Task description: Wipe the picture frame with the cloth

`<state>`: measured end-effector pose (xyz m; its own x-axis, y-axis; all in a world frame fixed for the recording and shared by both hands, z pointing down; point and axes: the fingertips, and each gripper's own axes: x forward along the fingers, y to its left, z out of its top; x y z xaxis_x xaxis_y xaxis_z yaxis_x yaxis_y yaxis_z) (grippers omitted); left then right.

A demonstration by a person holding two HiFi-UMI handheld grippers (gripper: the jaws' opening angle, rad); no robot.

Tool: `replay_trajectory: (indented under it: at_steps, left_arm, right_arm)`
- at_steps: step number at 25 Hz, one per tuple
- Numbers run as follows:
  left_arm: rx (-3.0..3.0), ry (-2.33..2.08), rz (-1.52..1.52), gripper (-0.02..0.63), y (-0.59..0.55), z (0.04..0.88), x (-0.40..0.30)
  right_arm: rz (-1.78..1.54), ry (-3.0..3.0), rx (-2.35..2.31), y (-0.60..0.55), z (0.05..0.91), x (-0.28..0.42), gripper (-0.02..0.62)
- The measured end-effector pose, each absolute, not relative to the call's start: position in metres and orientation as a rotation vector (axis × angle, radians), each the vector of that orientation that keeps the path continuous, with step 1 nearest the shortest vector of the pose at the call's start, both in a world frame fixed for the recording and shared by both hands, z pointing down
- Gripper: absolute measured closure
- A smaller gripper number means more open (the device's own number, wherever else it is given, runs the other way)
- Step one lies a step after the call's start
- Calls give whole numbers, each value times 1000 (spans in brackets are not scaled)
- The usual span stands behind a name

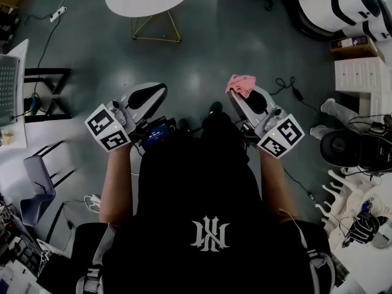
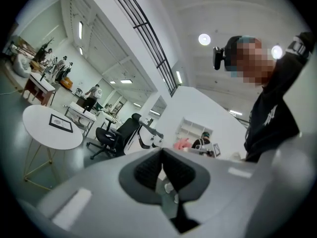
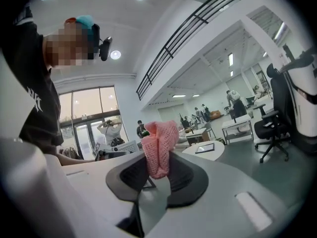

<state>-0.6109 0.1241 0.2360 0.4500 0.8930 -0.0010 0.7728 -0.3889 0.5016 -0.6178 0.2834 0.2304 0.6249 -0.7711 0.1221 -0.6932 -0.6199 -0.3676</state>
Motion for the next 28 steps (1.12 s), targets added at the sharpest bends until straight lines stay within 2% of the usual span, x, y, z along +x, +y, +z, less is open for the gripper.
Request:
replay_trajectory:
  at_steps: [5, 18, 28]
  left_arm:
    - [2325, 1333, 382, 603, 142, 241, -560]
    - [2502, 1083, 397, 603, 217, 231, -387]
    - [2573, 798, 400, 603, 215, 244, -314]
  right_arm:
    - [-432, 1330, -2464, 286, 238, -563, 512]
    - [-481, 1638, -2284, 355, 234, -363, 512]
    - [-541, 1747, -2169, 380, 255, -268, 512]
